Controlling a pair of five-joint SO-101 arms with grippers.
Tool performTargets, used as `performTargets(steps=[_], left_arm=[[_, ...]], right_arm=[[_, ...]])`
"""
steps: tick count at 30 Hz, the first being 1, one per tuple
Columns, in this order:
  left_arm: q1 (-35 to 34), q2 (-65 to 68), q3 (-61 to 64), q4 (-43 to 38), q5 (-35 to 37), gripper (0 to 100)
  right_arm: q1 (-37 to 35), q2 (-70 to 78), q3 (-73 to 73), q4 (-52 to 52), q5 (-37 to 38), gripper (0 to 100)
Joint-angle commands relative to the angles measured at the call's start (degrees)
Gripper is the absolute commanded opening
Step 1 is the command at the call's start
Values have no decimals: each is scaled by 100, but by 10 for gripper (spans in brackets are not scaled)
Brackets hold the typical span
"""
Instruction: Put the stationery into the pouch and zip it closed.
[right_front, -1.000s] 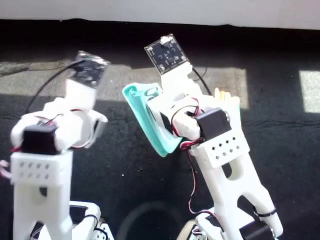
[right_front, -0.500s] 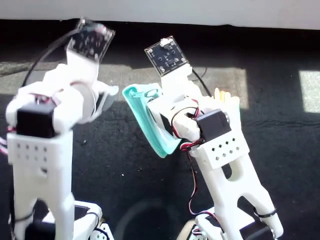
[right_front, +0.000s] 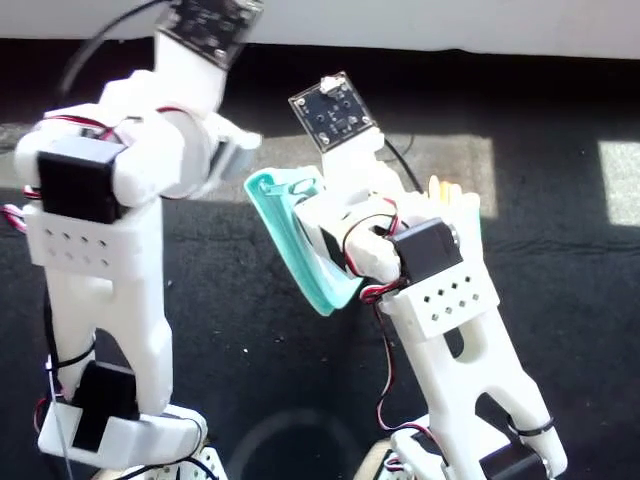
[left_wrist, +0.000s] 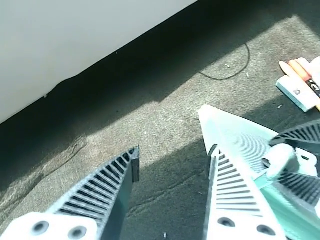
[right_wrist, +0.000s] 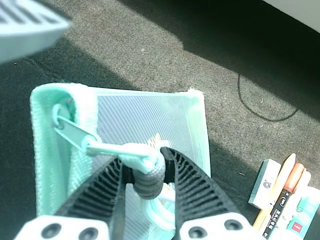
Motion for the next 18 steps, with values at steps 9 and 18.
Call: performTargets(steps=[9, 18], left_arm=[[-40, -813, 1200, 44, -475, 234], [-84, -796, 1631, -176, -1002, 234]], right_arm=[[-22, -31, 13, 13, 44, 5], [-22, -84, 13, 13, 44, 5]])
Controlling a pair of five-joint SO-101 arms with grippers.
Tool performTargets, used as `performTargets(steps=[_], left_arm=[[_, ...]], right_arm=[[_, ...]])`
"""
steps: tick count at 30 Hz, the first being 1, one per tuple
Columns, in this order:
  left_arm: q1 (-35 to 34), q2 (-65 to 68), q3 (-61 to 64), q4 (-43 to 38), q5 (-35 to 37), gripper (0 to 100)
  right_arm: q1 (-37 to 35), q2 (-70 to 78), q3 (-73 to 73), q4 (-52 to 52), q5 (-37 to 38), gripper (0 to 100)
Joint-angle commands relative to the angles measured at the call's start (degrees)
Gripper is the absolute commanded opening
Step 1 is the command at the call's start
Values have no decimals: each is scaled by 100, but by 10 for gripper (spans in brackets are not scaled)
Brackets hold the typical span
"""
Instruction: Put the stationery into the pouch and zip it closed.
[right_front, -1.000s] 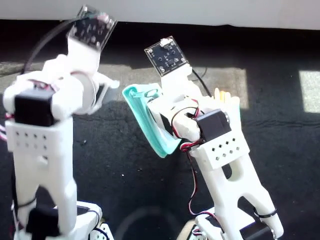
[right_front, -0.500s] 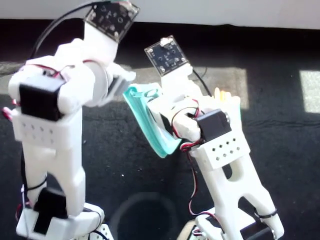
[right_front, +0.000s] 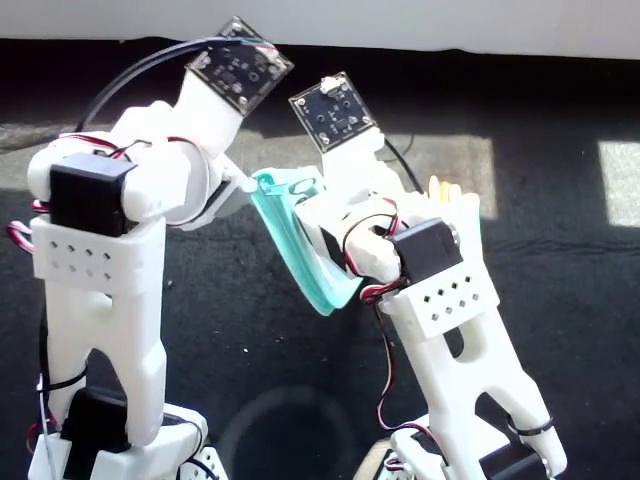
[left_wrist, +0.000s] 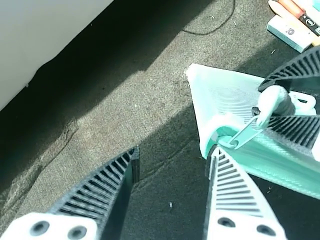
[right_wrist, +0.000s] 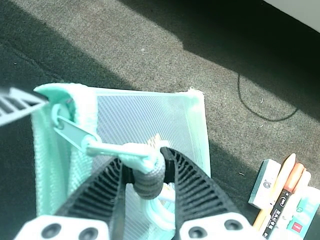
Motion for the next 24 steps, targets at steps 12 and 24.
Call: performTargets(steps=[12, 24], left_arm=[[163, -180, 312, -545, -88, 234], [268, -136, -136, -501, -79, 234]], right_arm=[[-22, -84, 13, 13, 44, 5], [-22, -84, 13, 13, 44, 5]])
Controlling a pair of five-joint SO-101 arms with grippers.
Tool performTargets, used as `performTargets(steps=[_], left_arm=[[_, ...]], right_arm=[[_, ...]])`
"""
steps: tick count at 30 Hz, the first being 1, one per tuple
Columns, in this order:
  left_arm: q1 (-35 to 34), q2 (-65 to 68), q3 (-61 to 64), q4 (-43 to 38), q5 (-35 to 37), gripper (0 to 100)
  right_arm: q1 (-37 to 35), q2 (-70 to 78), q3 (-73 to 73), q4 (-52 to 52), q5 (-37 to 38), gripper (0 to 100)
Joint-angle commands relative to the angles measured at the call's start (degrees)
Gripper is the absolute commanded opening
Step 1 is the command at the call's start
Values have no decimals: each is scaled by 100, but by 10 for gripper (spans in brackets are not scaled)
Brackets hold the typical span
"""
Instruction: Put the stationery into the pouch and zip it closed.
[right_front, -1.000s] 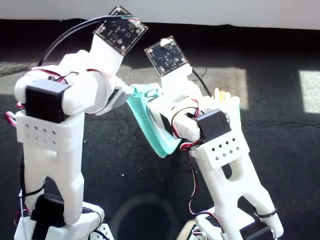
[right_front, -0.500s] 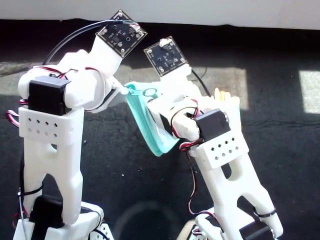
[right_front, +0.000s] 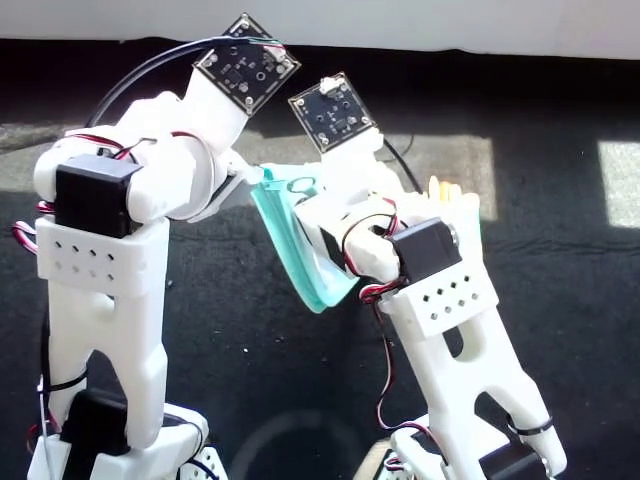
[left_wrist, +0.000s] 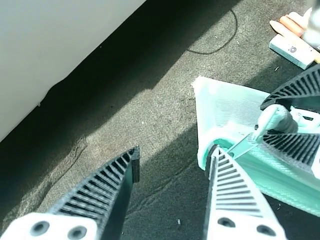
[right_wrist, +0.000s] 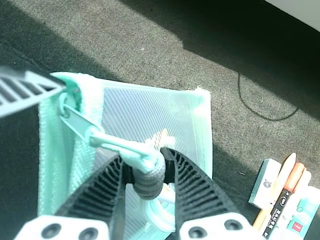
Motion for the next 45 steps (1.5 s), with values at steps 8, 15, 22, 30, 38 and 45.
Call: performTargets(steps=[8, 15, 22, 30, 38, 45], left_arm=[[119, 514, -224, -70, -18, 234], [154, 769, -233, -44, -18, 217], [163, 725, -224, 316, 9, 7], [101, 312, -233, 360, 1160, 9], [110, 4, -215, 369, 2136, 9], [119, -22, 611, 369, 2198, 9]], right_arm=[[-22, -84, 4, 22, 44, 5], [-22, -84, 4, 145, 44, 5], [22, -92, -57, 180, 44, 5], [400, -989, -48, 163, 35, 5], [1613, -2018, 462, 347, 527, 5], [2387, -2308, 936, 57, 809, 5]])
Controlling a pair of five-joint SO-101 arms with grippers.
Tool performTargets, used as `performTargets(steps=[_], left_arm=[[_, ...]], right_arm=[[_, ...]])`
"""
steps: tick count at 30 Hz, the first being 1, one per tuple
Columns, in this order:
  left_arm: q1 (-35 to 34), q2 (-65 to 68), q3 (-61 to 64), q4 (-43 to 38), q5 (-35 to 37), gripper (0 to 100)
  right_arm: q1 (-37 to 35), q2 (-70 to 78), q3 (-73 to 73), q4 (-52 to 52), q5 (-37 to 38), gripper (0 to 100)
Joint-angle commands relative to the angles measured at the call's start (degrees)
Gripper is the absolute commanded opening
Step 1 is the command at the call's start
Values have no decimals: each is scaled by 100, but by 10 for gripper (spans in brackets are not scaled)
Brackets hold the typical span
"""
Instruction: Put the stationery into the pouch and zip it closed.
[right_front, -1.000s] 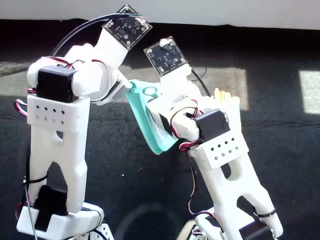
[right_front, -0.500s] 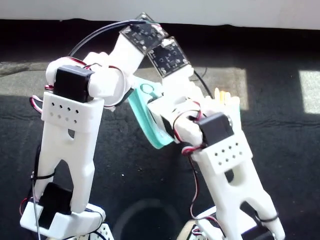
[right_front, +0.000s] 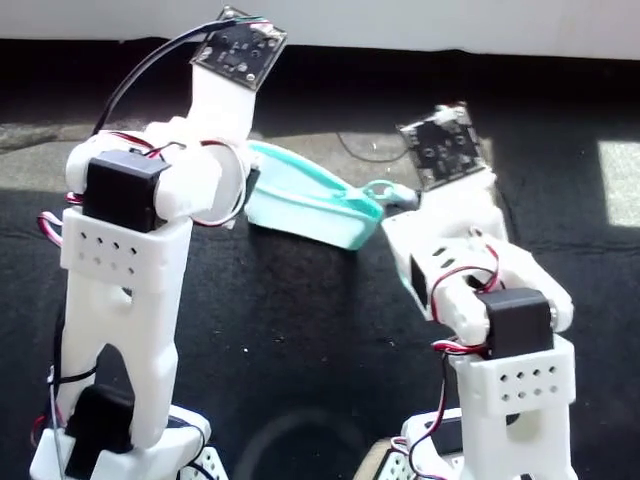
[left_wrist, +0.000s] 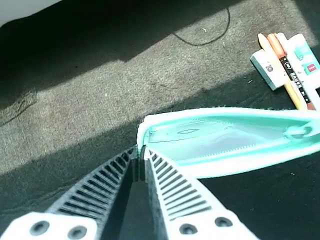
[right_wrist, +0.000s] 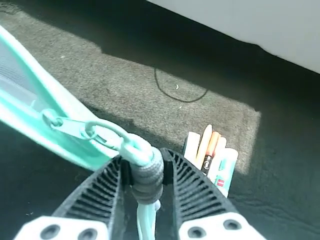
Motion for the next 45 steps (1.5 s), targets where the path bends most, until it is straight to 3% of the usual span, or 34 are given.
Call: performTargets(steps=[1, 6, 21, 27, 32, 34, 39, 45], left_arm=[[-4, -136, 400, 70, 26, 9], [31, -136, 857, 70, 18, 9], [40, -136, 875, 62, 44, 9], [312, -119, 857, -70, 123, 9], [435, -92, 857, -695, 229, 9], [426, -92, 857, -923, 229, 9], [400, -127, 848, -1336, 229, 9], [391, -84, 426, -1582, 220, 9]], right_arm=[[734, -145, -13, -391, 62, 5], [1473, -136, -4, -1024, 53, 5], [1886, -171, 4, -1007, 53, 5], [1051, -215, -224, -180, 53, 17], [224, -215, -725, 1051, 35, 236], [-40, -215, -1033, 1455, 35, 282], [-664, -207, -2158, 2176, 18, 276], [-1297, -154, -3398, 2765, -844, 277]])
